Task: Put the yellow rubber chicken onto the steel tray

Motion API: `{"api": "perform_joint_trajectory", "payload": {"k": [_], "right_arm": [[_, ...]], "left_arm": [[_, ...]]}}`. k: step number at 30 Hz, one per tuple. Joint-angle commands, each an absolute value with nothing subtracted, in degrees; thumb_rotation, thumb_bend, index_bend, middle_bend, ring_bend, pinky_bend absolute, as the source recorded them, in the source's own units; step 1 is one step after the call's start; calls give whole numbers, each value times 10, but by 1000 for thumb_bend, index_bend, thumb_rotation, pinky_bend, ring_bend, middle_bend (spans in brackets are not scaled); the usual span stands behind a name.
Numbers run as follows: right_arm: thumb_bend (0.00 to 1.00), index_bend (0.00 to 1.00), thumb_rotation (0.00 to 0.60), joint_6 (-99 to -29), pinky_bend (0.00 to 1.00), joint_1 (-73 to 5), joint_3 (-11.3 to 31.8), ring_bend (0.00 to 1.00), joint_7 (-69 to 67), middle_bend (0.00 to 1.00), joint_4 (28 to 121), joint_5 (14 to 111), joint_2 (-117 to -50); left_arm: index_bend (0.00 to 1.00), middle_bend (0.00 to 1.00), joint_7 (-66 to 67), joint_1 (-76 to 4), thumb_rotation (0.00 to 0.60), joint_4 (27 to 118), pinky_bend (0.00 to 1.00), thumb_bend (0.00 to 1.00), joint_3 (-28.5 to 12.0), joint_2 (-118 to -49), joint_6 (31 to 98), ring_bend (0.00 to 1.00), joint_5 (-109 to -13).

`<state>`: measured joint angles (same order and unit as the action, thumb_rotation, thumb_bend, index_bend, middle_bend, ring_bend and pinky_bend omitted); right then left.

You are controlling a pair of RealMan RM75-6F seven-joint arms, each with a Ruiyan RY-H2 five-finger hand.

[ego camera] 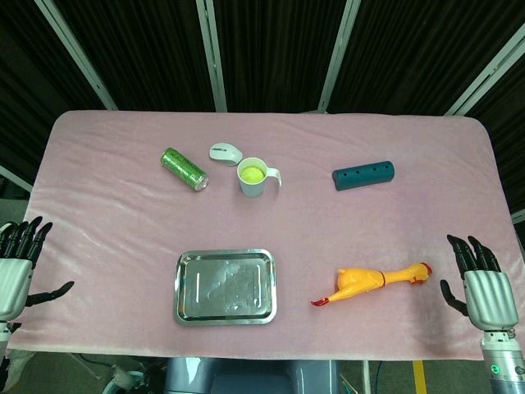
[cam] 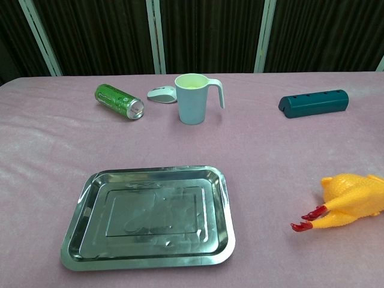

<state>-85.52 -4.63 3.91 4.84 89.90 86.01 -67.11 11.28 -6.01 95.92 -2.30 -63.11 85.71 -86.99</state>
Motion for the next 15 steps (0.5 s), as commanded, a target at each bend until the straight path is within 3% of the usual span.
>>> {"api": "perform_joint_trajectory", "payload": {"k": [1, 15], "right_arm": [[407, 17, 600, -855, 155, -46, 39, 84, 48, 147, 899, 860, -671], [406, 34, 600, -871, 203, -39, 30, 99, 28, 147, 889, 881, -668]], "left_arm": [[0, 0, 115, -61, 600, 961, 0, 0, -21, -632, 853, 0, -868], [0, 0, 108, -51, 600, 957, 0, 0, -9, -634, 860, 0, -879]]}}
